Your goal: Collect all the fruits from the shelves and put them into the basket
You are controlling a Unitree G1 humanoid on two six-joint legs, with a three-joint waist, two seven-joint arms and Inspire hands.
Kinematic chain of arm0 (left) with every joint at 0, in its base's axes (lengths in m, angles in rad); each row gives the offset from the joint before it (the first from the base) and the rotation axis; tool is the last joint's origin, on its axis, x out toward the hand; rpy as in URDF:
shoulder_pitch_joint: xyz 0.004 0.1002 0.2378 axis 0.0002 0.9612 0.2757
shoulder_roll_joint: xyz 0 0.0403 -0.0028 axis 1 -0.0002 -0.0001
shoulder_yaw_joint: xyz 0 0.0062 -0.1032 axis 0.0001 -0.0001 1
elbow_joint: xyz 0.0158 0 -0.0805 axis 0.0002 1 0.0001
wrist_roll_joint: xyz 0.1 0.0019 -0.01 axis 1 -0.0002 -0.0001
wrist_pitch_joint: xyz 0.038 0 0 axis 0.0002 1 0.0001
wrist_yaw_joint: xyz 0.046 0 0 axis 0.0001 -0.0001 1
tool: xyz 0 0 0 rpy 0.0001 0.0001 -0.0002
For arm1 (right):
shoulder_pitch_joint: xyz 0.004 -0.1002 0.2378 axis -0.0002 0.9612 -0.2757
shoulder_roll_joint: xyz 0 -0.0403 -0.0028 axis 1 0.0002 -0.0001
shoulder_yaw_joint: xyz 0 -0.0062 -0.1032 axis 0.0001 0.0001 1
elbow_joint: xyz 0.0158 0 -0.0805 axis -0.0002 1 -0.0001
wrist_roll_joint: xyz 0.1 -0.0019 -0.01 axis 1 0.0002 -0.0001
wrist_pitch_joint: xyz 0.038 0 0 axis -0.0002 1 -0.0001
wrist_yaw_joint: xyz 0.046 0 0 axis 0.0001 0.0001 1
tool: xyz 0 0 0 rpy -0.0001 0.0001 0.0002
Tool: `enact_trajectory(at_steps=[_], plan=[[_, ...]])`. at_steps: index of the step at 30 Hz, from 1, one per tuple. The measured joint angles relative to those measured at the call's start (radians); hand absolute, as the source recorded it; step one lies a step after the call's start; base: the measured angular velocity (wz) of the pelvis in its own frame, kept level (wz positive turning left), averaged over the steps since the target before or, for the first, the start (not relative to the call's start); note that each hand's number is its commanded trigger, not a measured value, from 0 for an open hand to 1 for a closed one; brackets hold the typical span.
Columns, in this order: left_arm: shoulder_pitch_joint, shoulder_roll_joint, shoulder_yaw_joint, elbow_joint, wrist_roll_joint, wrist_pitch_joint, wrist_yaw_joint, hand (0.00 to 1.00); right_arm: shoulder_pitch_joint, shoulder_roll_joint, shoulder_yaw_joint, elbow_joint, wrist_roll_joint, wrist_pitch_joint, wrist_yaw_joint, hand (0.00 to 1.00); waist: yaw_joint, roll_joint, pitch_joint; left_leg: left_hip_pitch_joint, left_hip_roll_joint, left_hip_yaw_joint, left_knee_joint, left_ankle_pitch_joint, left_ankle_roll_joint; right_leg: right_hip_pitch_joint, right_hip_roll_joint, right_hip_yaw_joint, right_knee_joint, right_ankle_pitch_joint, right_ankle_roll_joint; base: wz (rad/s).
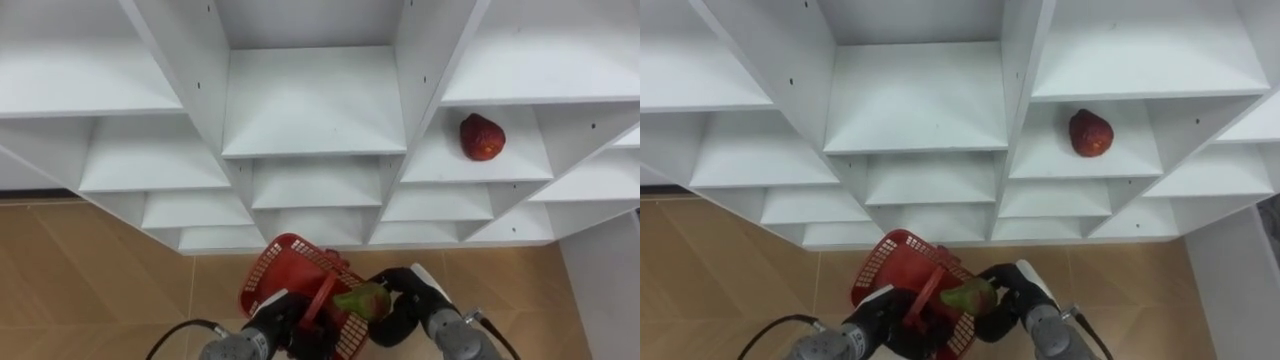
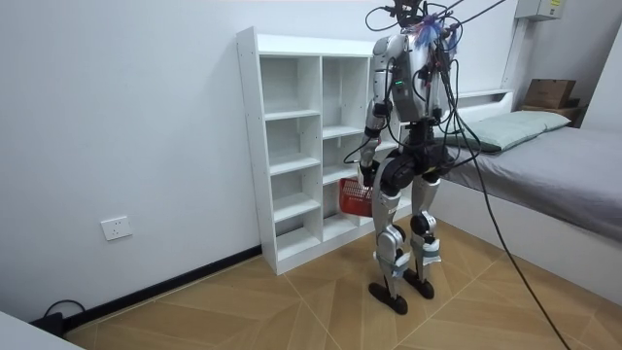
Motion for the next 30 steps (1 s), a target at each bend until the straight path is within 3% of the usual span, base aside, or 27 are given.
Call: enact_trajectory(at_steps=[1, 2, 4, 5, 6, 30], plan=[[-0.002, 0.000, 0.000, 0.000, 0.000, 0.000, 0.000, 1.00, -0.009, 0.000, 0.003, 0.011, 0.000, 0.000, 0.001, 1.00, 0.000, 0.000, -0.0001, 0.001, 0.000, 0.000, 0.000, 0.000, 0.000, 0.001, 0.000, 0.000, 0.000, 0.000, 0.000, 0.00], [-0.002, -0.001, 0.000, 0.000, 0.000, 0.000, 0.000, 1.00, -0.014, 0.000, 0.006, 0.017, 0.000, 0.000, 0.002, 0.93, 0.000, 0.000, -0.0001, 0.001, 0.000, 0.000, 0.000, 0.000, 0.000, 0.001, 0.000, 0.000, 0.000, 0.000, 0.000, 0.00], [-0.003, -0.002, -0.001, 0.000, 0.000, 0.000, 0.000, 1.00, -0.022, 0.000, 0.012, 0.025, 0.001, 0.000, 0.006, 0.60, 0.000, 0.000, -0.0002, 0.001, 0.000, 0.000, 0.001, 0.000, 0.000, 0.002, 0.000, 0.000, 0.000, 0.000, 0.000, 0.00], [-0.003, -0.003, -0.001, 0.000, 0.000, 0.000, 0.000, 1.00, -0.023, 0.000, 0.015, 0.026, 0.001, 0.000, 0.006, 0.13, 0.000, 0.000, -0.0002, 0.001, 0.000, 0.000, 0.001, 0.000, 0.000, 0.002, 0.000, 0.000, 0.000, 0.000, 0.000, 0.00], [-0.003, -0.003, -0.001, 0.000, 0.000, 0.000, 0.000, 1.00, -0.024, 0.000, 0.020, 0.026, 0.001, 0.000, 0.007, 0.00, 0.000, 0.001, -0.0003, 0.001, 0.000, 0.000, 0.001, 0.000, 0.000, 0.002, 0.000, 0.000, 0.000, 0.000, 0.000, 0.00], [-0.005, -0.008, -0.001, 0.001, 0.000, -0.001, -0.003, 1.00, -0.024, 0.003, 0.027, 0.034, 0.013, -0.001, 0.008, 0.00, 0.001, 0.003, 0.0007, 0.001, 0.000, 0.000, 0.000, 0.000, 0.000, 0.002, 0.000, 0.000, -0.001, 0.000, 0.000, 0.00]])
